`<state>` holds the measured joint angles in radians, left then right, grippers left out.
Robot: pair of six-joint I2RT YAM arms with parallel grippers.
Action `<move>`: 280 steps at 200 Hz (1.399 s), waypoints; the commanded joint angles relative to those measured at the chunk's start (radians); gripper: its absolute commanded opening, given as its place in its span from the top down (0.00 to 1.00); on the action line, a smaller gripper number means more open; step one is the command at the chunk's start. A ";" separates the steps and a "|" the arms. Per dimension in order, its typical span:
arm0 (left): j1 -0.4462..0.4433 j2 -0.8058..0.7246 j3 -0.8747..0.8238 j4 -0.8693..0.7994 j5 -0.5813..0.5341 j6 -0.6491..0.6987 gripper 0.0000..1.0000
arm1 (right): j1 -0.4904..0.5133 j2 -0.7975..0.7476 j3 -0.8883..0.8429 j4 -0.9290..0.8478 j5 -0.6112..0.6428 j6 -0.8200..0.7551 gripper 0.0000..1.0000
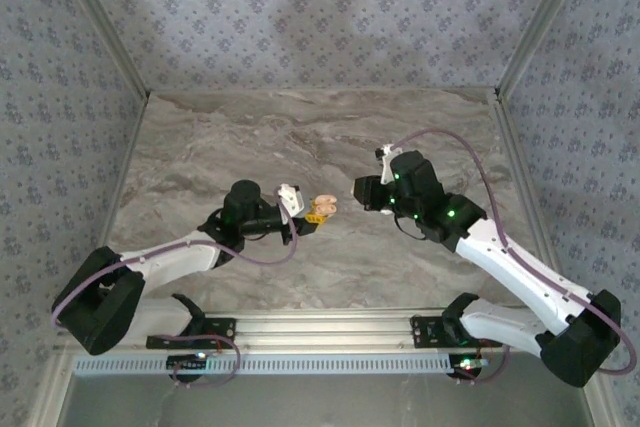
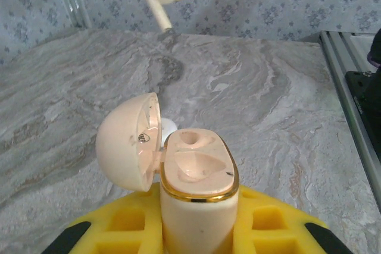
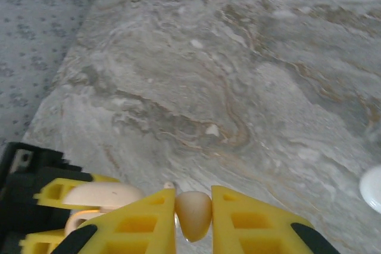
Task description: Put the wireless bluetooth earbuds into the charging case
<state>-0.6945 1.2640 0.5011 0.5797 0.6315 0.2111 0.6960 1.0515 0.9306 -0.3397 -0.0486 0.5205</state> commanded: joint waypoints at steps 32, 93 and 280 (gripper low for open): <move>-0.018 -0.046 0.028 0.051 0.053 0.091 0.87 | 0.116 -0.019 0.038 0.024 0.034 -0.096 0.79; -0.020 -0.070 0.033 0.048 0.040 0.089 0.87 | 0.176 -0.036 0.013 0.001 0.087 -0.093 0.79; -0.021 -0.097 0.027 0.098 0.008 0.007 0.87 | 0.179 -0.030 -0.027 0.059 0.080 -0.084 0.79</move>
<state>-0.7090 1.1999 0.5011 0.6300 0.6338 0.2340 0.8711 1.0302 0.9123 -0.3065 0.0128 0.4442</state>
